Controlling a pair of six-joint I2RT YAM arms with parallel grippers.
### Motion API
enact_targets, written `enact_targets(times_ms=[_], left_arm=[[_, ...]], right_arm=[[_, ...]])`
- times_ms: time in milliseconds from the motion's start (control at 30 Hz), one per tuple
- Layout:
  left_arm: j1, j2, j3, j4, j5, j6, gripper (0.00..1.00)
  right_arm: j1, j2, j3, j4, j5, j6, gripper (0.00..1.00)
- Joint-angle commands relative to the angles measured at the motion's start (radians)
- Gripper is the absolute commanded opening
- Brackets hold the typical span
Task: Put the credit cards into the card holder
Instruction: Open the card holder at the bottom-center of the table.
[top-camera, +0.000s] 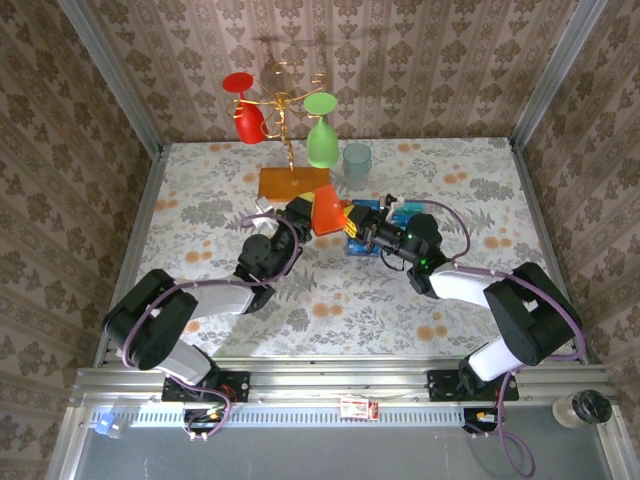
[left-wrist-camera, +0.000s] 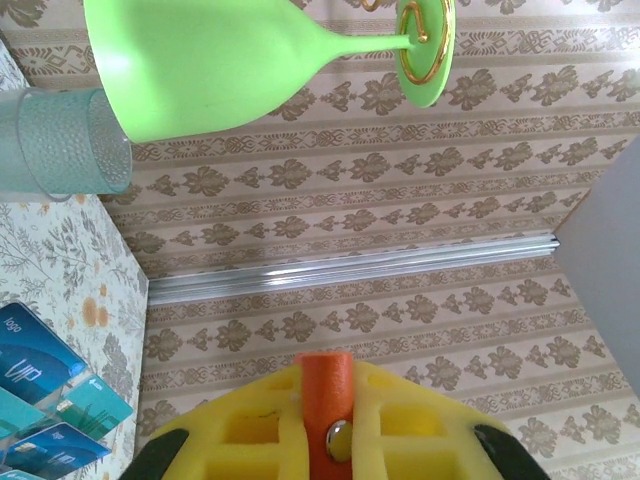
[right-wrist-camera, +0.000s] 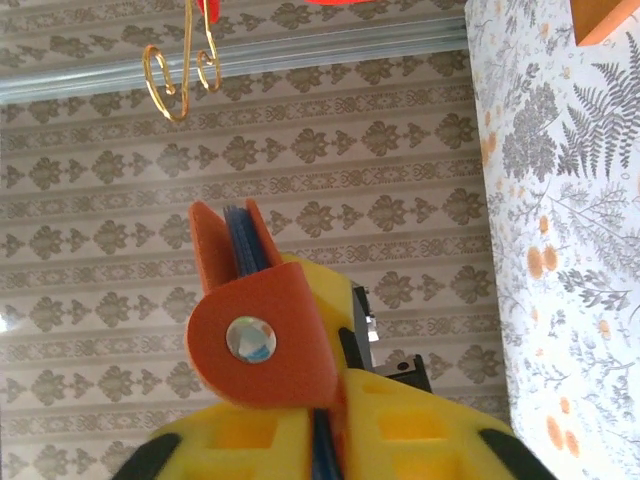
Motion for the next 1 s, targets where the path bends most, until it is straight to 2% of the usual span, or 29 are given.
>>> enact_targets(times_ms=[0,67,300,333,400,433,567,733,967], left_arm=[[-0.026,0.033,0.010,0.012,0.045,0.000,0.00],[-0.026,0.043,0.011,0.013,0.052,0.002,0.00],[-0.017,0.060,-0.001,0.012,0.080,0.044,0.00],[-0.014,0.062,-0.006,0.012,0.090,0.054,0.05],[-0.006,0.066,-0.017,0.010,0.110,0.072,0.24],[-0.004,0.068,-0.027,0.011,0.117,0.080,0.29],[0.008,0.081,-0.070,0.007,0.137,0.105,0.42],[0.018,0.113,-0.110,0.008,0.176,0.125,0.53],[0.039,0.138,-0.184,0.007,0.210,0.177,0.63]], right_arm=[[0.018,-0.006,0.010,0.086,-0.073,0.013,0.07],[0.016,-0.006,0.010,0.078,-0.077,0.007,0.00],[0.005,-0.042,-0.011,-0.005,-0.088,-0.050,0.00],[0.004,-0.052,-0.017,-0.031,-0.089,-0.065,0.00],[0.002,-0.071,-0.025,-0.092,-0.091,-0.109,0.00],[0.002,-0.080,-0.029,-0.127,-0.093,-0.137,0.00],[0.000,-0.104,-0.057,-0.221,-0.092,-0.219,0.00],[0.000,-0.082,-0.115,-0.212,-0.088,-0.249,0.00],[0.000,-0.040,-0.189,-0.174,-0.081,-0.280,0.00]])
